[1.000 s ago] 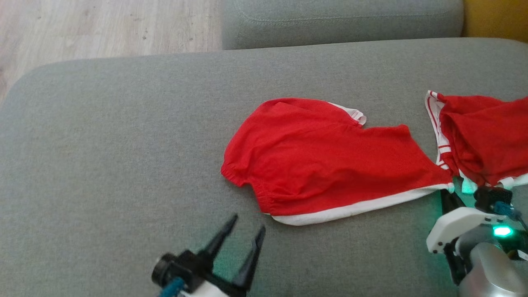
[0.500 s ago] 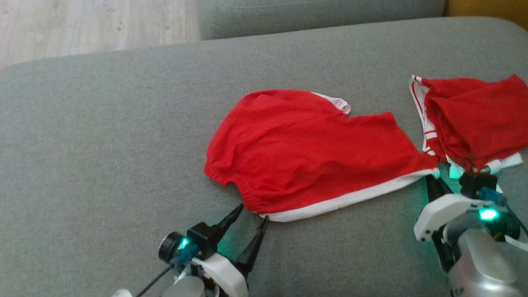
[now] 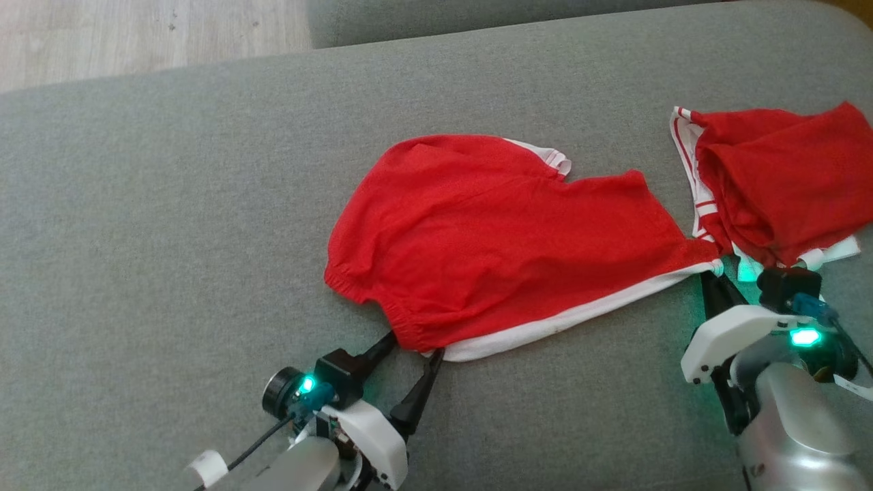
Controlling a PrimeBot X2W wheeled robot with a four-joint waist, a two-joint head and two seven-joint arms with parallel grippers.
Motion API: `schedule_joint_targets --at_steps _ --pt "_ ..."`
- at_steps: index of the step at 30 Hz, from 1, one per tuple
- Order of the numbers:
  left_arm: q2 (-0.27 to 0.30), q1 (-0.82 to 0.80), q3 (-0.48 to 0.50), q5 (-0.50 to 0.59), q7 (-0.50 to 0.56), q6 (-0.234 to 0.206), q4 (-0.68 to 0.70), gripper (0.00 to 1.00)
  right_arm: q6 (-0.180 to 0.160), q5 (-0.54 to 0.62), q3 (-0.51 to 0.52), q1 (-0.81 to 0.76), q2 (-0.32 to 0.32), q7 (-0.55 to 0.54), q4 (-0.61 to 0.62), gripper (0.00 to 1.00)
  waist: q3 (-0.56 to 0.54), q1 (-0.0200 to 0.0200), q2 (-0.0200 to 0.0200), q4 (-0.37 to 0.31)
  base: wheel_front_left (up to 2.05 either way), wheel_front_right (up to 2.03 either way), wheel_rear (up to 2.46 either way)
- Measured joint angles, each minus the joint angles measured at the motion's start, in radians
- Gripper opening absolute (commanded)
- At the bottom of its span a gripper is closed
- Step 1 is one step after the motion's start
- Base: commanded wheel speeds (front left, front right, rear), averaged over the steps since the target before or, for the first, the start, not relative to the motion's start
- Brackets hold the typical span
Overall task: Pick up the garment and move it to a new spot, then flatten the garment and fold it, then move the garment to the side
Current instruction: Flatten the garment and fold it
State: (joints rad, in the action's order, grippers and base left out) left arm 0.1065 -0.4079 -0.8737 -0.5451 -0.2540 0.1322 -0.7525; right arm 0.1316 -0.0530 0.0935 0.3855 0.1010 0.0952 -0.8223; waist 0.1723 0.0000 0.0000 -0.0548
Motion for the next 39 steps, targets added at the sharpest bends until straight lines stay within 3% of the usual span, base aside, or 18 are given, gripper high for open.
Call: schedule_joint_targets --at_steps 3,4,5,14,22,28,39 --pt "-0.001 -0.008 -0.028 -0.028 -0.004 0.000 -0.009 0.99 0.000 0.000 -0.002 0.000 0.000 0.000 0.001 0.00 0.000 0.0000 0.0000 -0.002 0.00 0.00 0.00" --pt "-0.001 -0.014 -0.039 -0.040 -0.004 0.000 -0.013 0.42 0.000 0.000 -0.002 0.000 0.000 0.000 0.002 0.00 0.000 0.0000 0.0000 -0.002 0.00 0.00 0.00" --pt "-0.001 -0.020 -0.048 -0.048 -0.004 0.000 -0.016 0.00 0.000 0.000 -0.003 0.000 0.000 0.000 0.003 0.00 0.000 0.0000 0.0000 -0.002 0.00 0.00 0.00" --pt "0.021 -0.025 -0.060 -0.072 -0.002 0.000 0.013 0.00 0.000 -0.026 -0.024 0.000 0.000 0.003 0.034 0.00 -0.017 0.0000 0.0000 0.006 0.00 0.00 0.00" --pt "0.083 -0.018 0.049 -0.040 -0.002 0.000 0.128 0.00 0.000 -0.073 -0.102 0.000 0.010 0.044 0.145 0.00 -0.064 0.0000 0.0000 0.017 0.00 0.00 0.00" --pt "0.180 -0.040 0.087 0.004 0.002 0.000 0.216 0.00 0.000 -0.116 -0.174 0.005 0.050 0.043 0.281 0.00 -0.115 0.0000 0.0000 0.028 0.00 0.00 0.00" --pt "0.372 -0.355 0.077 -0.055 0.199 0.000 0.426 0.00 0.000 -0.145 -0.299 0.157 0.132 -0.040 0.524 0.00 -0.209 -0.0001 0.0000 0.028 0.00 0.00 0.00"
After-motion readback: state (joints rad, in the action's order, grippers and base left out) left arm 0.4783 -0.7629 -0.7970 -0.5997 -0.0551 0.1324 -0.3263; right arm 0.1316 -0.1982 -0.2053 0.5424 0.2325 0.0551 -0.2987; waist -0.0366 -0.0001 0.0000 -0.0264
